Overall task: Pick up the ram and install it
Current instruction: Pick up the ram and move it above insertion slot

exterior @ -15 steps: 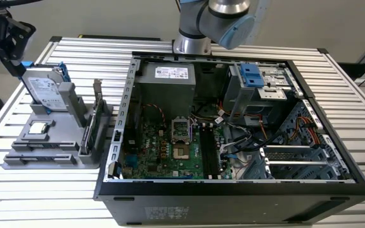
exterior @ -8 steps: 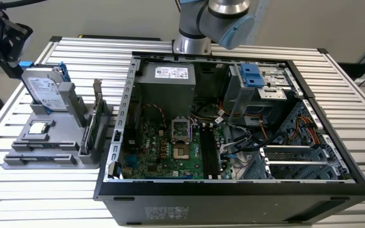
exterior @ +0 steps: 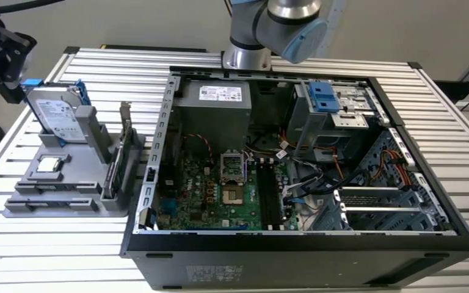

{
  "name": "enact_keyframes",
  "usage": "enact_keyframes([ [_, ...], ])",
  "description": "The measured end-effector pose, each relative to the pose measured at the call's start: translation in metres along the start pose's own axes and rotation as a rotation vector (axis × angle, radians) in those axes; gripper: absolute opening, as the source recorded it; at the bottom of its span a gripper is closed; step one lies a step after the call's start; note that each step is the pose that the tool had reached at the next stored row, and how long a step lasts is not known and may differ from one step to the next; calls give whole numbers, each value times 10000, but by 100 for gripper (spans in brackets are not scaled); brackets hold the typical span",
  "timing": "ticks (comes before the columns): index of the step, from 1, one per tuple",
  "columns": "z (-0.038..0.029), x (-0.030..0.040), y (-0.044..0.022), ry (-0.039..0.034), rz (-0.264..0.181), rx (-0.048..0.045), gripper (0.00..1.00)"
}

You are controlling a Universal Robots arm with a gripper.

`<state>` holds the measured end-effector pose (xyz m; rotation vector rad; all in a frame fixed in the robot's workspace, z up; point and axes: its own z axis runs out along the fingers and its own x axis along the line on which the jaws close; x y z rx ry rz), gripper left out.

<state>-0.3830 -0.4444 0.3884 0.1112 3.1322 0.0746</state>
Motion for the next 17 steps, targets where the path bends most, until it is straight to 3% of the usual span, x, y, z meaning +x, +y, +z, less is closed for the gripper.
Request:
enact_keyframes([
  [17,21,16,-139,12,-174,0,0],
])
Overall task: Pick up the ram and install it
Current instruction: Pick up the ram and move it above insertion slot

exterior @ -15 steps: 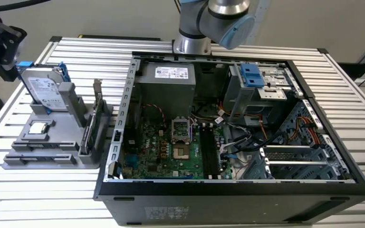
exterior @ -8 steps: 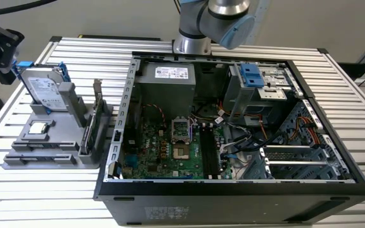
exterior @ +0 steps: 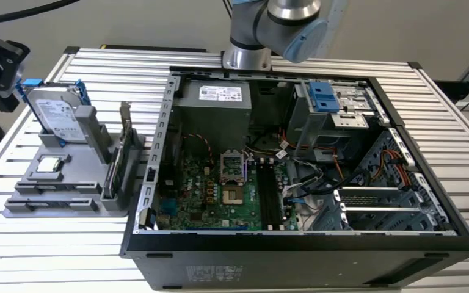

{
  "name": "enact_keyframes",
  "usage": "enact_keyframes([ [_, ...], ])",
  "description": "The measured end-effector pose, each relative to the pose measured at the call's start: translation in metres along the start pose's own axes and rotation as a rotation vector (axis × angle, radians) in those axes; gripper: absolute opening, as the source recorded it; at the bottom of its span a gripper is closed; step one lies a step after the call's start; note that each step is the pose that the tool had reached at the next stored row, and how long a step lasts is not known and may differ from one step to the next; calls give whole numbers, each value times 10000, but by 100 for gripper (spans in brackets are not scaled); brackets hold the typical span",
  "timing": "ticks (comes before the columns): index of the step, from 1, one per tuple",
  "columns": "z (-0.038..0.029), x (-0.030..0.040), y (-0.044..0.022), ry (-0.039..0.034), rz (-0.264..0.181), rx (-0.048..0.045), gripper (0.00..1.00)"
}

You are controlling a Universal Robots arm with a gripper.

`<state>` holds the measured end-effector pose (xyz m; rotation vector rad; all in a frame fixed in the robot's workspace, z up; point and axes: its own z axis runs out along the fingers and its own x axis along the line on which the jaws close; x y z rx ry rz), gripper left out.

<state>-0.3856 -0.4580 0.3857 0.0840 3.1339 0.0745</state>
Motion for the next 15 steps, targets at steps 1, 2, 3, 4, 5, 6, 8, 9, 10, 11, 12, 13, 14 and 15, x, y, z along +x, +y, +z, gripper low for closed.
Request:
enact_keyframes([
  [1,0,0,-3,1,-26,0,0],
  [2,0,-1,-8,2,-51,-1,0],
  [3,0,-1,-11,3,-77,0,0],
  [4,0,-1,-14,5,-101,-1,0],
  [5,0,-1,-19,5,-125,-1,0],
  [6,0,-2,-24,6,-149,-1,0],
  [8,0,-2,-33,8,-189,-1,0],
  [9,0,-1,-36,10,-206,-1,0],
  [10,0,-1,-40,10,-224,-1,0],
  [11,0,-1,-45,10,-243,-2,0],
  [12,0,-2,-49,12,-261,-2,0],
  [13,-1,-1,-53,14,-279,-1,0],
  [14,-1,-1,-56,14,-298,-1,0],
  [15,-1,-1,-58,15,-316,-1,0],
])
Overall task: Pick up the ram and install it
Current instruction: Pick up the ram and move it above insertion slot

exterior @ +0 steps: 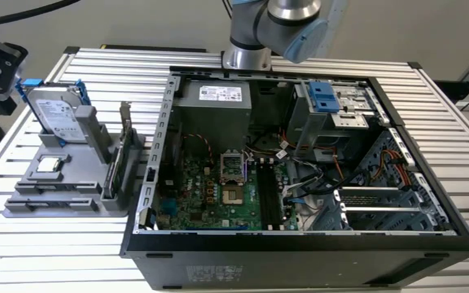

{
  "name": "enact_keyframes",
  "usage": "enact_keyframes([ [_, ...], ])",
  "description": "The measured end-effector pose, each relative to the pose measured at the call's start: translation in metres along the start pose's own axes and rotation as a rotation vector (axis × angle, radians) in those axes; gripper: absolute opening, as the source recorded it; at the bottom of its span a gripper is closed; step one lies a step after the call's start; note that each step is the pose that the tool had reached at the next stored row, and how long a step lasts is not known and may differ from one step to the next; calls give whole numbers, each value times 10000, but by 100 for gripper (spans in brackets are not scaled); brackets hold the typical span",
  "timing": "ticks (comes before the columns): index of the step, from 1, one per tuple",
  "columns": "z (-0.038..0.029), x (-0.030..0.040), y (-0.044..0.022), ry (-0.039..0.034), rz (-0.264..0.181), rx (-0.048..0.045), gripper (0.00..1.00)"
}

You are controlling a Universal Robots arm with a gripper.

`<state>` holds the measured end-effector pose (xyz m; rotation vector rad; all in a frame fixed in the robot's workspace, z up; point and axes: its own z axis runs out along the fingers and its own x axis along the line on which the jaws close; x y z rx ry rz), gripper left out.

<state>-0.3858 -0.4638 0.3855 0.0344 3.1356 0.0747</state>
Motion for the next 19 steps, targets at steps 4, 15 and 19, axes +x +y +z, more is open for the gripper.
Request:
enact_keyframes([
  [4,-1,0,-17,3,-69,-1,0],
  [15,2,1,-20,7,-80,0,0],
  [19,4,1,-20,6,-73,0,0],
])
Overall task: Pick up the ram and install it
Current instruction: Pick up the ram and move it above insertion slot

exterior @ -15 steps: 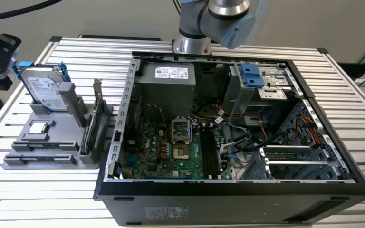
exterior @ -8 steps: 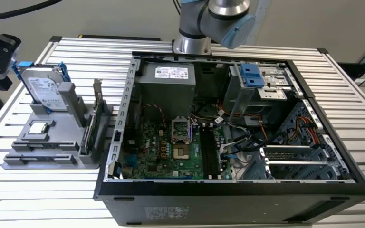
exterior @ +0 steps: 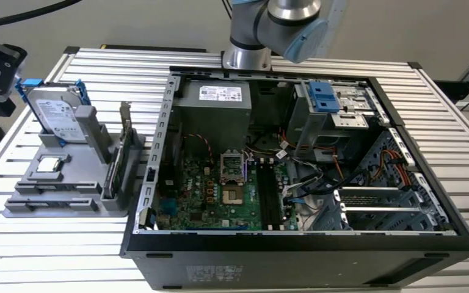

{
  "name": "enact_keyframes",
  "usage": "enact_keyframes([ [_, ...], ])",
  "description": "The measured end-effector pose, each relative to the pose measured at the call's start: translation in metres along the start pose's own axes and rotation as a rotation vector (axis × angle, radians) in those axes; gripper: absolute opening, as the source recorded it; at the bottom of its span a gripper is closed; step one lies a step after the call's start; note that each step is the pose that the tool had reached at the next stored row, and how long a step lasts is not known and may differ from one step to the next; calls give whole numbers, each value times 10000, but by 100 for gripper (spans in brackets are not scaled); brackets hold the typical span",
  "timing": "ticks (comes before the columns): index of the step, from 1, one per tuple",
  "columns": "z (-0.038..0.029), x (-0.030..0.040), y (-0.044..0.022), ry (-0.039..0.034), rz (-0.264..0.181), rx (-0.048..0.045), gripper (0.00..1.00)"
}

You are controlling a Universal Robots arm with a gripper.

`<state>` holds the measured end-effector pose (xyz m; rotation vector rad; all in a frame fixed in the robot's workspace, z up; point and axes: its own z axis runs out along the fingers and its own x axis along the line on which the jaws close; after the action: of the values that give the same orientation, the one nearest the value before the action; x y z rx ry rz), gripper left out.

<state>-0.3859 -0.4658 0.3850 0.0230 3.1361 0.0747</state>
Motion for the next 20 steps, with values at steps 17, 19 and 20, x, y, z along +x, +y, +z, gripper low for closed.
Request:
enact_keyframes([
  [17,0,3,0,-94,2015,8,0],
  [19,1,3,0,-102,2176,9,0],
  [20,1,4,0,-105,2240,9,0],
])
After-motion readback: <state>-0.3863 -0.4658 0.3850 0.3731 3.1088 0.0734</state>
